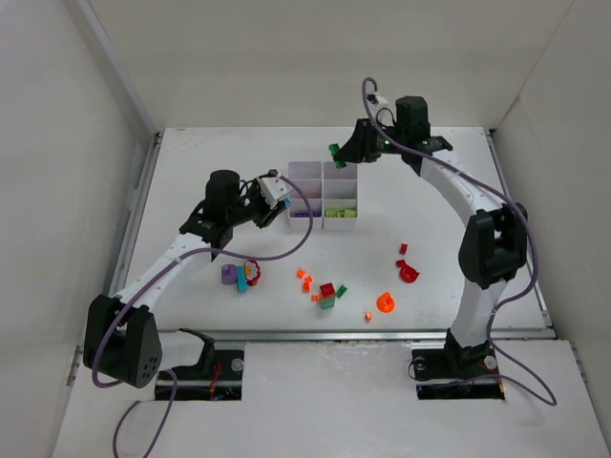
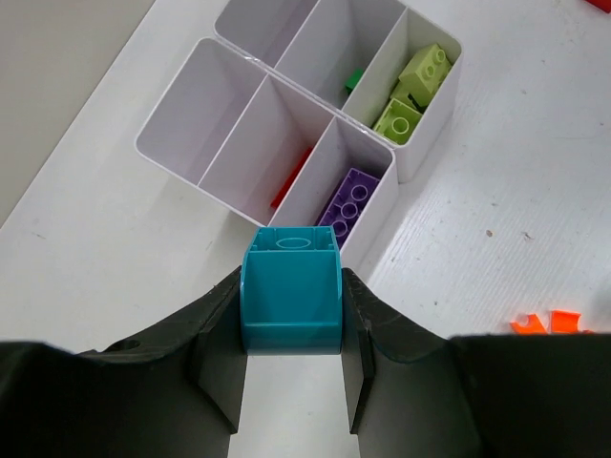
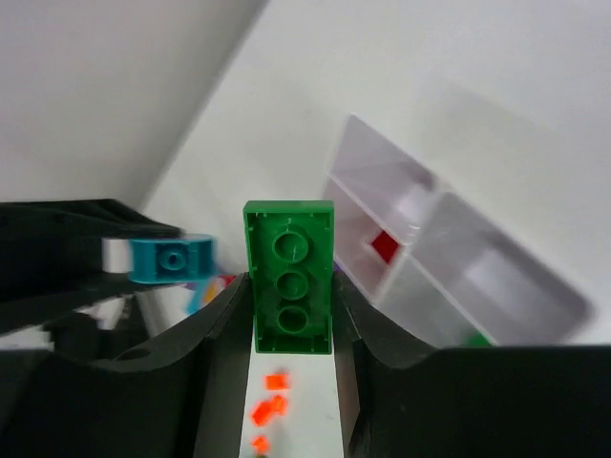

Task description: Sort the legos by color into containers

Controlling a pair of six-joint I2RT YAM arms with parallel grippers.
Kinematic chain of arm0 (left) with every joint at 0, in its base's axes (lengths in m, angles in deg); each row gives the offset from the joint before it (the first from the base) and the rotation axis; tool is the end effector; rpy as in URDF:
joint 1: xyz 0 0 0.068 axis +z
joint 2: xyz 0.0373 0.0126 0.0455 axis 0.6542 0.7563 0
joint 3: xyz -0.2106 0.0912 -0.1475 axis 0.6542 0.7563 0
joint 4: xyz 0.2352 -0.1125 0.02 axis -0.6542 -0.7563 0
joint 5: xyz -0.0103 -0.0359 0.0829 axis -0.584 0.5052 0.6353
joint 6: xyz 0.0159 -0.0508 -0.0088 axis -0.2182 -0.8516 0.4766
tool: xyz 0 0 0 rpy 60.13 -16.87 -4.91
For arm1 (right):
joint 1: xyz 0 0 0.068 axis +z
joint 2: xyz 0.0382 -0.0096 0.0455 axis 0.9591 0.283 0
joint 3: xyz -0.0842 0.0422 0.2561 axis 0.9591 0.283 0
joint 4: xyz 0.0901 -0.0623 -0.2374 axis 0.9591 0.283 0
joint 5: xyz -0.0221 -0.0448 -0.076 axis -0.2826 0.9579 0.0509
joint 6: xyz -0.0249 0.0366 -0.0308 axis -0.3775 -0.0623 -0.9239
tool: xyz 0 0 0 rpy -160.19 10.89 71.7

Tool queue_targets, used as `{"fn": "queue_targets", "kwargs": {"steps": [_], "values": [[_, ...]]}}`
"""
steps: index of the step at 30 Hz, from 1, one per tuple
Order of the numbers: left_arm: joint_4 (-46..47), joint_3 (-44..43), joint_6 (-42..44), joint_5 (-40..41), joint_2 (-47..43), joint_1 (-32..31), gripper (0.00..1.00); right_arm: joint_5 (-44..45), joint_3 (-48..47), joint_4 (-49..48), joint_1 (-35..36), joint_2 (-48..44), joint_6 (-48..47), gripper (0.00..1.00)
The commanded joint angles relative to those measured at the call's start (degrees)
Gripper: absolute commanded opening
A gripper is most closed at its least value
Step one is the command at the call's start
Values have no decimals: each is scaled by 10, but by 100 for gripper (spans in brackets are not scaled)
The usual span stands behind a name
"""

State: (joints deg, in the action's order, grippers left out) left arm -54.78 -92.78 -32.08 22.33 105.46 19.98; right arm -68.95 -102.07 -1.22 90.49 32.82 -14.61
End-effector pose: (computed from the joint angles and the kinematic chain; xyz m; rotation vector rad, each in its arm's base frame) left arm 0.2613 -0.1184 0.2976 1.1382 1.4442 -0.3266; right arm 0.4211 0.1552 0.3216 -0.4669 1.9847 1.2379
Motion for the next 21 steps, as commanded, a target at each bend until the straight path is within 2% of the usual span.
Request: {"fn": "queue_targets", "kwargs": {"steps": [1, 2, 3, 4, 5, 7, 11, 12, 13, 18, 21], "values": [[13, -1, -11, 4, -2, 1, 0, 61, -104, 193, 9, 9, -244, 0], [13, -1, -11, 4, -2, 6, 0, 119, -151, 271, 15, 30, -305, 0], [13, -1, -11, 9, -2, 6, 0, 147, -247, 411, 27, 52, -362, 0], [13, 4, -11, 9, -2, 6, 0, 175, -289, 469, 35, 94, -457, 0], [13, 4, -11, 9, -2, 6, 0, 201, -312, 503, 40, 103, -486, 0], [13, 9, -17, 9, -2, 6, 0, 222, -266, 471, 40, 69, -506, 0], [25, 9, -23, 9, -2, 6, 0, 282, -206, 458, 83, 35, -672, 0], [25, 9, -23, 4, -2, 6, 0, 304, -206, 458, 94, 35, -687, 0], [25, 9, -23, 4, -2, 6, 0, 339, -201, 458, 111, 35, -696, 0], [30, 9, -29, 4, -2, 6, 0, 328, -220, 458, 116, 78, -702, 0], [30, 9, -29, 4, -2, 6, 0, 375, -220, 442, 128, 90, -702, 0]]}}
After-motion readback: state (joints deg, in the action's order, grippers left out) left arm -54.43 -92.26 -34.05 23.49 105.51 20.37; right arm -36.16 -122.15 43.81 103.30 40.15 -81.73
